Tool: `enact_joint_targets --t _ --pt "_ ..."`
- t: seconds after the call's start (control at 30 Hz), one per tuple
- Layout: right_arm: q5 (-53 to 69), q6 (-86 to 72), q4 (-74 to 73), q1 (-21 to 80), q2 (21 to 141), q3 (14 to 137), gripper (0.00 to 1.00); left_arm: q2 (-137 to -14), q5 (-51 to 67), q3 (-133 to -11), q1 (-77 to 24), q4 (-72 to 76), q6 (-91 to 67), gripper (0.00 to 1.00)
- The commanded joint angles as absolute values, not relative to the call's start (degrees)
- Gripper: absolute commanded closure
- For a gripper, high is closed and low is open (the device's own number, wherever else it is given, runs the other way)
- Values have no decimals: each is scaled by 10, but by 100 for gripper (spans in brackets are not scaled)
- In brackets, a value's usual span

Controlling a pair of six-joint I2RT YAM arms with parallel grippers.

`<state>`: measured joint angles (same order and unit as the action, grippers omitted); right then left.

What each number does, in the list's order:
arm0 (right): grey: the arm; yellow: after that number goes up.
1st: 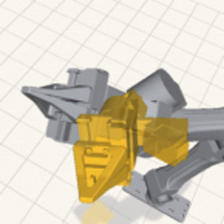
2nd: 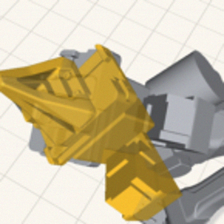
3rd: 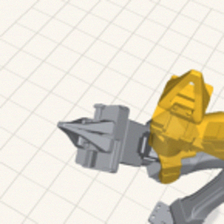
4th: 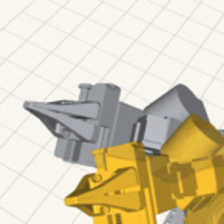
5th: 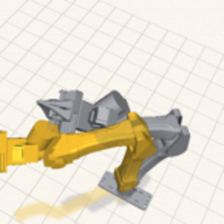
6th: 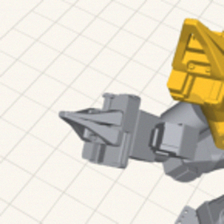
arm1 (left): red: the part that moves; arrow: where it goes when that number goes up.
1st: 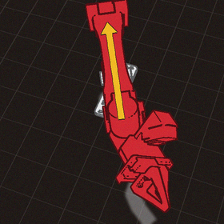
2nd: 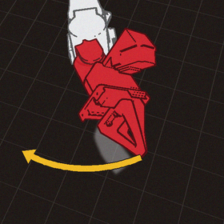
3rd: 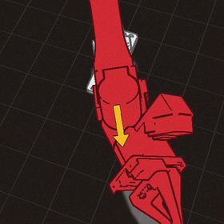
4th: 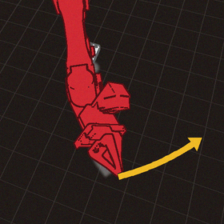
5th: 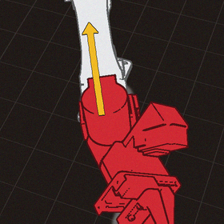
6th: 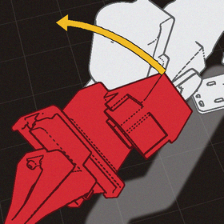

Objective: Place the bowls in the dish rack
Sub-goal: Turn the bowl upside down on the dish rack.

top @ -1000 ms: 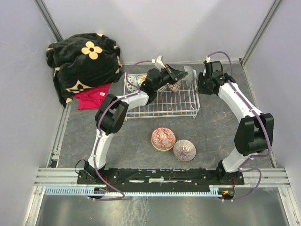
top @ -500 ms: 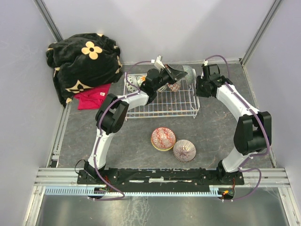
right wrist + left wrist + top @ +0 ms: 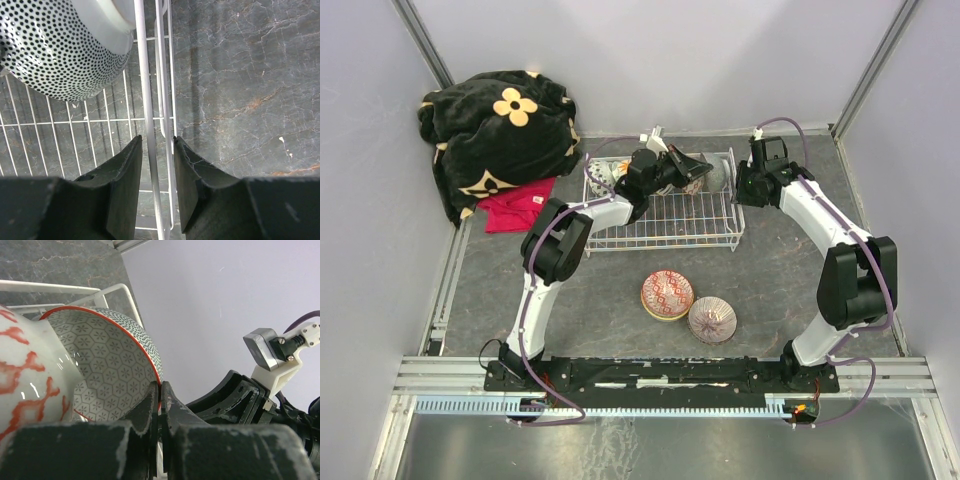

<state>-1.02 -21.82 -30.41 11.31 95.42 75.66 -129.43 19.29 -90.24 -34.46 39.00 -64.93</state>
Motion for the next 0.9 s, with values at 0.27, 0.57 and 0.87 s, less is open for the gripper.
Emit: enact_joint_targets --t 0.27,0.57,0.87 --pt "-19 -223 -294 116 946 765 61 -1311 234 -958 -340 429 -647 97" --pt "-19 -221 -296 116 949 771 61 -1327 256 -968 -335 454 -657 97" --pt "-20 -220 -300 116 951 777 61 -1363 289 -989 -331 527 -695 97"
